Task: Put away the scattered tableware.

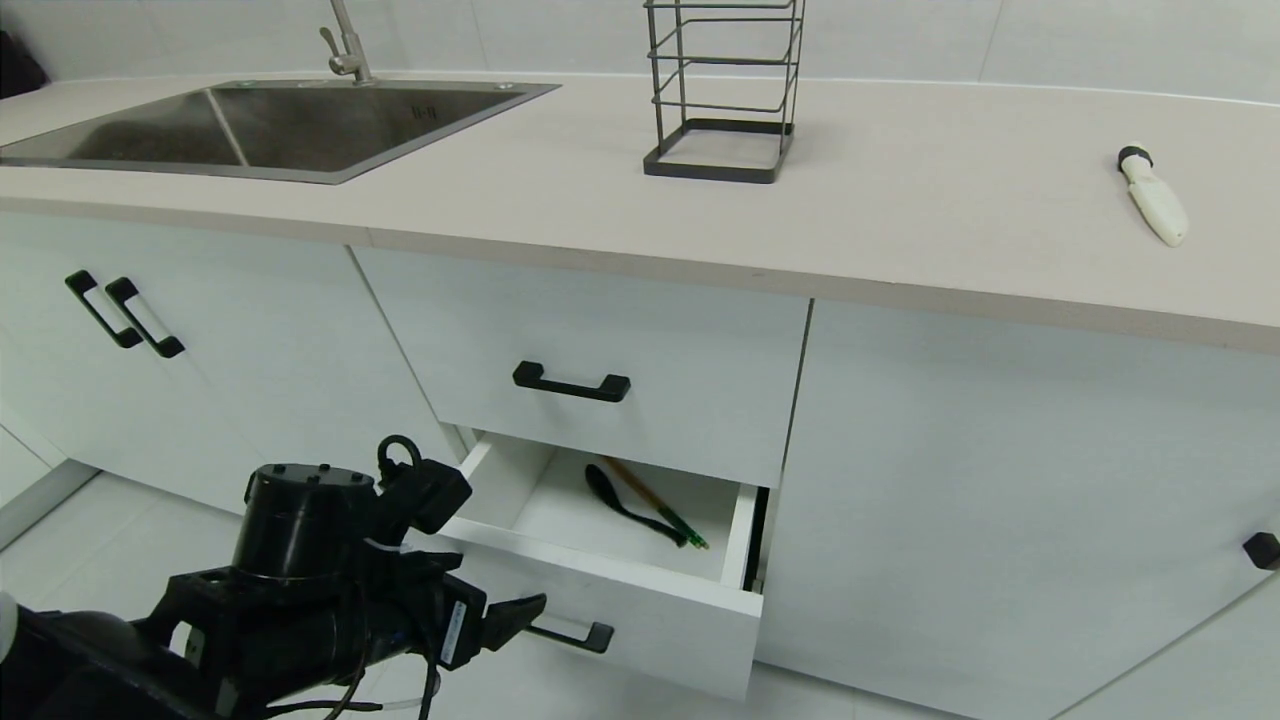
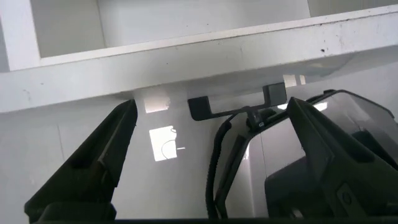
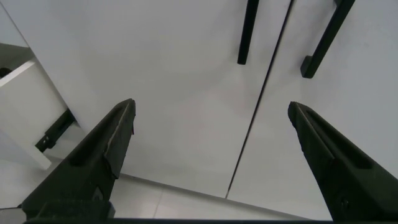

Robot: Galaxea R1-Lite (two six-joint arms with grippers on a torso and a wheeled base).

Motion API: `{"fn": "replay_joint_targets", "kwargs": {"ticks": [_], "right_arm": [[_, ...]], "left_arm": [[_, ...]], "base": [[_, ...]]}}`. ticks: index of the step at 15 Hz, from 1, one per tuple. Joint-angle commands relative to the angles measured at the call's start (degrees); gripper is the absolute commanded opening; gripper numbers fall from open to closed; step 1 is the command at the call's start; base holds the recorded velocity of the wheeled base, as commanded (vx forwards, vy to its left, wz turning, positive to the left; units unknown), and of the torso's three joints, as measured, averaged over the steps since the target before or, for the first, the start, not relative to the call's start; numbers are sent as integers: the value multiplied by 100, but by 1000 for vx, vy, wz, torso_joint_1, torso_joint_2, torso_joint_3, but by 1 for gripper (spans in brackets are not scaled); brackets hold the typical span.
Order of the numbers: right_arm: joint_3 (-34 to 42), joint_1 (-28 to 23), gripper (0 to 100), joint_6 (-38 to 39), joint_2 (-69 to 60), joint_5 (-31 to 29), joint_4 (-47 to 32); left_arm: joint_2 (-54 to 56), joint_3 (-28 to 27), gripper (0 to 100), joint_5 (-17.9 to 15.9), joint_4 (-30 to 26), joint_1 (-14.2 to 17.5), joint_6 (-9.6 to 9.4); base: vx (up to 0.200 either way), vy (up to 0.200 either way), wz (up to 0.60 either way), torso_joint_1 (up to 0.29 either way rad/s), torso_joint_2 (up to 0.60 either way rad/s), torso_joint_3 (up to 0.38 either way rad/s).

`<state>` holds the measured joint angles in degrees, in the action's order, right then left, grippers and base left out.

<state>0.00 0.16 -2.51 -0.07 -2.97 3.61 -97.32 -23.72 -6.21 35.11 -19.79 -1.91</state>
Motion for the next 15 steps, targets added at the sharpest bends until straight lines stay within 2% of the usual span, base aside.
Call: {"fn": "replay_joint_targets", "kwargs": {"ticks": [1,4,6,9,15], "right_arm": [[0,2,100,-4,7,-1,8],[0,2,100,-4,7,7,0],[0,2,100,-4,7,7,8],[0,2,100,-4,7,7,8],[0,2,100,-4,7,7,8]], "left_arm": [[-279,-27,100,-12,163,-8,-2],[-472,-45,100,-21,488,-17,-2],[-560,-220,100,-21,532,-17,-2],[-833,-774,100,-100,646,-17,7],[-1219,-1258,100,-91,673,-8,24]], "base": [[0,0,0,0,0,0],[0,0,0,0,0,0],[0,0,0,0,0,0],[0,0,0,0,0,0],[0,0,0,0,0,0]]}}
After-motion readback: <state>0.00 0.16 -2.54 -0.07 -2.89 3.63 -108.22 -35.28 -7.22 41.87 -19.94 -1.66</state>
